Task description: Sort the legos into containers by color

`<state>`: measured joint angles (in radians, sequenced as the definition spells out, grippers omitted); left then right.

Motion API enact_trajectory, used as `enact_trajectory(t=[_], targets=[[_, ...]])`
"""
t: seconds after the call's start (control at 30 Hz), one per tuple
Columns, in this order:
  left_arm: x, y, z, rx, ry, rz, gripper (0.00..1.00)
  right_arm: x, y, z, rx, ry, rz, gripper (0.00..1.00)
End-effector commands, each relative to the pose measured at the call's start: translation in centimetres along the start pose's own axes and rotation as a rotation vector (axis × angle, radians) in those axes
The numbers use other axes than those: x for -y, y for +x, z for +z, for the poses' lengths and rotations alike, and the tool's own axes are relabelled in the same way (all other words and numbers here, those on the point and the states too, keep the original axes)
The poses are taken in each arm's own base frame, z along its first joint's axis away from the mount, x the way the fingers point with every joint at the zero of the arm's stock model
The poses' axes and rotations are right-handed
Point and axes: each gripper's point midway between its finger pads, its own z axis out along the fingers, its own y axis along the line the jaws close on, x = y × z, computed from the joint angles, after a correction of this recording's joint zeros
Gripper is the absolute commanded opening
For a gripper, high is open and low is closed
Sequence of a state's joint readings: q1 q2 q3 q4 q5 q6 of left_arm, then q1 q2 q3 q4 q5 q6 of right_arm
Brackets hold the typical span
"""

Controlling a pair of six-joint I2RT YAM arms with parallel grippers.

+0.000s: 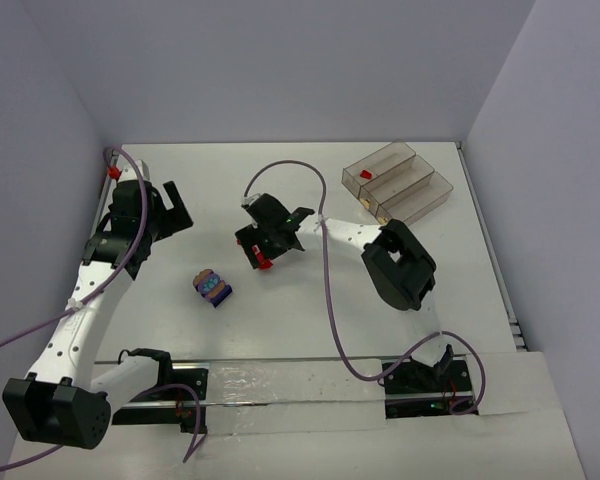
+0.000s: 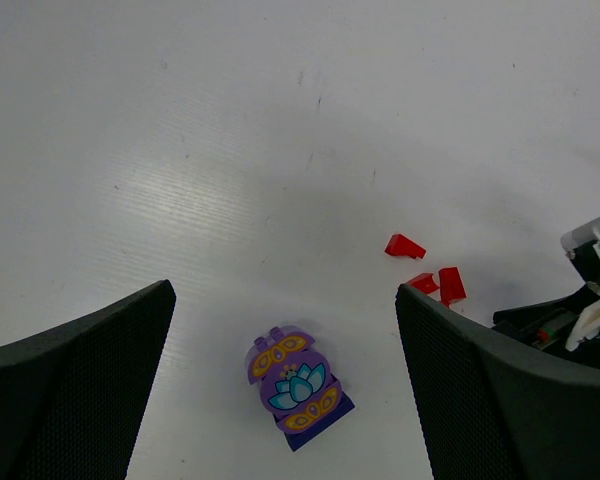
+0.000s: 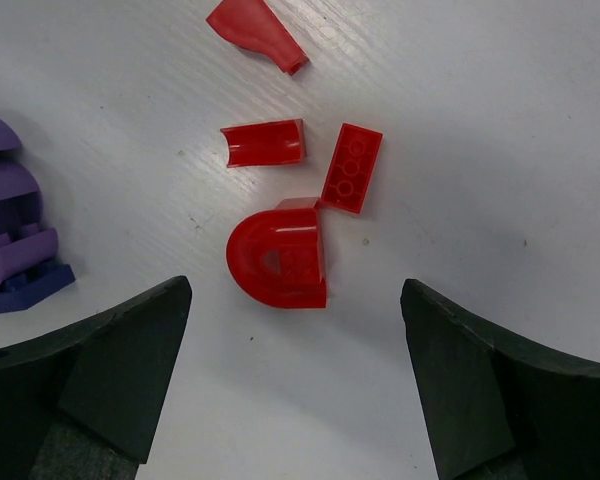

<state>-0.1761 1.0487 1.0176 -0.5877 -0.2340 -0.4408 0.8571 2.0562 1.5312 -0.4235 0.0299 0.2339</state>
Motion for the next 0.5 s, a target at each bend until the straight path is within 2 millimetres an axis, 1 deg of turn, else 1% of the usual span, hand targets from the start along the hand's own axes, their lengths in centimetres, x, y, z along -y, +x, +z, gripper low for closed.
enact_trajectory(t=[0.0, 0.13, 0.3, 0.4, 0.47], targets=[[0.5, -0.8, -0.7, 0.035, 0.026, -0.012, 0.99, -1.0, -0.4, 0.9, 0.002, -0.016, -0.044, 0.92], [0.4, -0.9, -0.7, 0.036, 0.021, -0.009, 0.99, -1.3, -0.2, 1.7, -0.003, 0.005, -0.046, 0.89], [0.3, -0.8, -0.7, 0.035, 0.019, -0.007, 0.99, -0.8, -0.1, 2.6, 0.001, 0.052, -0.031, 0.75], [0.3, -0.8, -0.7, 0.033, 0.020, -0.004, 0.99, -0.5, 0.1, 3.0, 0.001, 0.072, -0.023, 0.73], [0.2, -0.8, -0.7, 0.035, 0.016, -0.003, 0.99, -0.6, 0.0, 3.1, 0.004, 0.077, -0.025, 0.66]])
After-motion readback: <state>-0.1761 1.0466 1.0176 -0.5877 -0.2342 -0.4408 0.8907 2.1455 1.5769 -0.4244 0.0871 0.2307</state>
